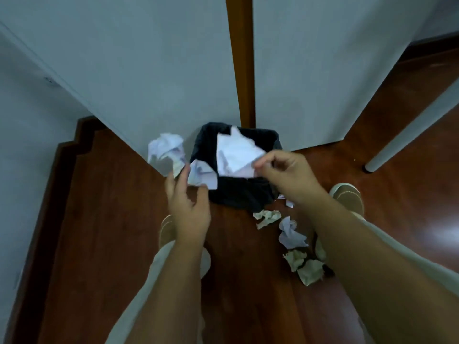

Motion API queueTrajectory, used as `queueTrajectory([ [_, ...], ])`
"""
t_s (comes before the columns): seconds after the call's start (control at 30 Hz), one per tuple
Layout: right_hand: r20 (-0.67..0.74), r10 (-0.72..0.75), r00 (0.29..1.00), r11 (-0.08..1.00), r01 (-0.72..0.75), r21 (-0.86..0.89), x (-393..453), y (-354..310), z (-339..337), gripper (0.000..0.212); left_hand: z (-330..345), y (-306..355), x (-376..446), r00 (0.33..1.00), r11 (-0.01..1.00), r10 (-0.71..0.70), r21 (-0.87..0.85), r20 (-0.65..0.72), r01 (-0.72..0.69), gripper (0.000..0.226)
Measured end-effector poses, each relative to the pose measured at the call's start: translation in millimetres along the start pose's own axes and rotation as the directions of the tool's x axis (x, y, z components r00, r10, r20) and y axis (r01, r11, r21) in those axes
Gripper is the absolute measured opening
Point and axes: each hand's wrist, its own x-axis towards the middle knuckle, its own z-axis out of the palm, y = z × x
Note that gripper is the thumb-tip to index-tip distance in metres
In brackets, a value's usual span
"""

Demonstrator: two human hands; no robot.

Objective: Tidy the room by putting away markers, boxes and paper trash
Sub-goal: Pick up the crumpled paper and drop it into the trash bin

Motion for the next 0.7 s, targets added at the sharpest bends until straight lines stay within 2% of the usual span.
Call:
queueTrajectory([
  [0.03, -0.076, -0.008, 0.997, 0.999, 0.012, 0.048, 8.7, -8.2, 1.2, 0.023, 0.6, 8.4, 11.3, 0.995, 0.999, 0.052, -0.003, 0.08, -0.052, 0.048],
  [0.1, -0.178, 0.034, 0.983, 0.994, -0.015, 0.109, 27.8, -13.2, 3.9, 0.025, 8.2, 19.4, 32.6, 0.97, 0.997, 0.073, -0.021, 0.231, -0.07, 0.045],
  [0.2, -0.164, 0.133, 0.977, 0.991, -0.125, 0.054, 42.5, -0.5, 8.4, 0.028, 18.0, 22.6, 51.9, 0.931, 1.0, 0.005, -0.019, 0.364, 0.002, 0.03],
  [0.27, -0.182, 0.146, 0.973, 0.985, -0.16, -0.066, 43.5, 14.6, 3.7, 0.032, 22.0, 16.6, 51.2, 0.94, 0.998, -0.047, -0.017, 0.337, 0.056, 0.023],
  [0.33, -0.3, 0.116, 0.947, 0.973, -0.169, -0.156, 38.1, 28.8, -9.6, 0.033, 26.1, 8.6, 36.6, 0.957, 0.995, -0.072, -0.04, 0.28, 0.087, 0.02],
  [0.43, -0.503, 0.162, 0.849, 0.944, -0.282, -0.173, 15.6, 62.3, -40.4, 0.03, 42.1, -5.8, -4.9, 0.971, 0.99, -0.093, -0.082, 0.218, 0.114, 0.022],
  [0.53, -0.496, 0.337, 0.8, 0.87, -0.466, -0.161, -18.1, 109.4, -65.4, 0.021, 71.8, -21.7, -54.8, 0.97, 0.993, -0.112, -0.021, 0.216, 0.119, 0.019],
  [0.57, -0.481, 0.346, 0.805, 0.839, -0.496, -0.226, -28.8, 126.0, -70.5, 0.012, 81.6, -27.8, -70.2, 0.963, 0.996, -0.092, 0.035, 0.255, 0.085, 0.018],
  [0.6, -0.442, 0.358, 0.822, 0.821, -0.503, -0.27, -38.0, 145.5, -73.5, 0.008, 90.5, -34.5, -83.9, 0.942, 0.993, -0.063, 0.113, 0.328, 0.027, 0.018],
  [0.63, -0.405, 0.388, 0.828, 0.768, -0.533, -0.354, -46.6, 170.0, -79.8, 0.022, 102.4, -42.5, -97.4, 0.898, 0.978, -0.045, 0.203, 0.438, -0.05, 0.02],
  [0.7, -0.331, 0.652, 0.682, 0.635, -0.73, -0.255, -65.4, 203.8, -80.4, 0.035, 120.9, -58.1, -117.5, 0.723, 0.908, -0.069, 0.344, 0.687, -0.24, 0.031],
])
